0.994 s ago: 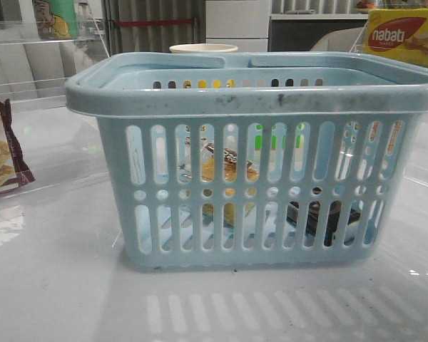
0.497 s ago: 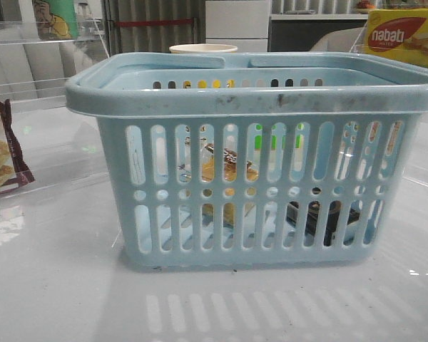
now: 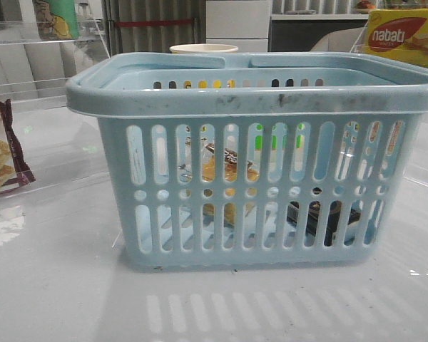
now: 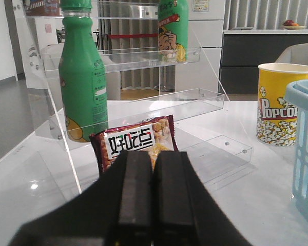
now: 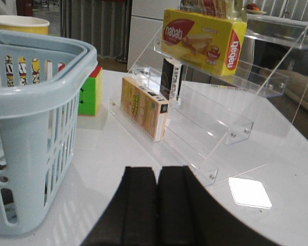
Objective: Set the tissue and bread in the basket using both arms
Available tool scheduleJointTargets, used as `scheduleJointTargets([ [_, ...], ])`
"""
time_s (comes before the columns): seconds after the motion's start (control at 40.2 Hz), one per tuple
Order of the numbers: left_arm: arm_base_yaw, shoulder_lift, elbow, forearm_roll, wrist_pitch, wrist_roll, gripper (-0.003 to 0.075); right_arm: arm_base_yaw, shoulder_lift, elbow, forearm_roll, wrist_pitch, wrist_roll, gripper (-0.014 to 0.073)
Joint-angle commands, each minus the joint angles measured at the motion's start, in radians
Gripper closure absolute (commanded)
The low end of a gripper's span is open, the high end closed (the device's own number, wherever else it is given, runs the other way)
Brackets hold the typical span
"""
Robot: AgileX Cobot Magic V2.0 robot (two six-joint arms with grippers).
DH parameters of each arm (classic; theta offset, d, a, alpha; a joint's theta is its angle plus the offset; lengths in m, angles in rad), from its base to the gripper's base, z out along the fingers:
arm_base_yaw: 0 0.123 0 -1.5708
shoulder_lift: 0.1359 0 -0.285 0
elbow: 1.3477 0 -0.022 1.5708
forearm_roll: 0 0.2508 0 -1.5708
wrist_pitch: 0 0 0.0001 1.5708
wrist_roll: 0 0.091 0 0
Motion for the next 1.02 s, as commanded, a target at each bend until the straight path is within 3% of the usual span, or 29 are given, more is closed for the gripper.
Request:
scheduleJointTargets([
  [0.0,-0.001,-0.017,-0.001,-0.009,-0.088,-0.001,0.0629,0.000,-0.019,0.001,0.001,-0.133,0.000,0.0539],
  [0.472,-0.001,-0.017,-0.001,-0.009,-0.088,-0.001,0.0629,0.000,-0.019,0.001,0.085,-0.148,0.011,0.0539],
  [0.994,-0.001,-0.017,-0.001,-0.009,-0.088,-0.001,0.0629,0.000,-0.019,0.001,0.085,-0.149,0.011,0.0539],
])
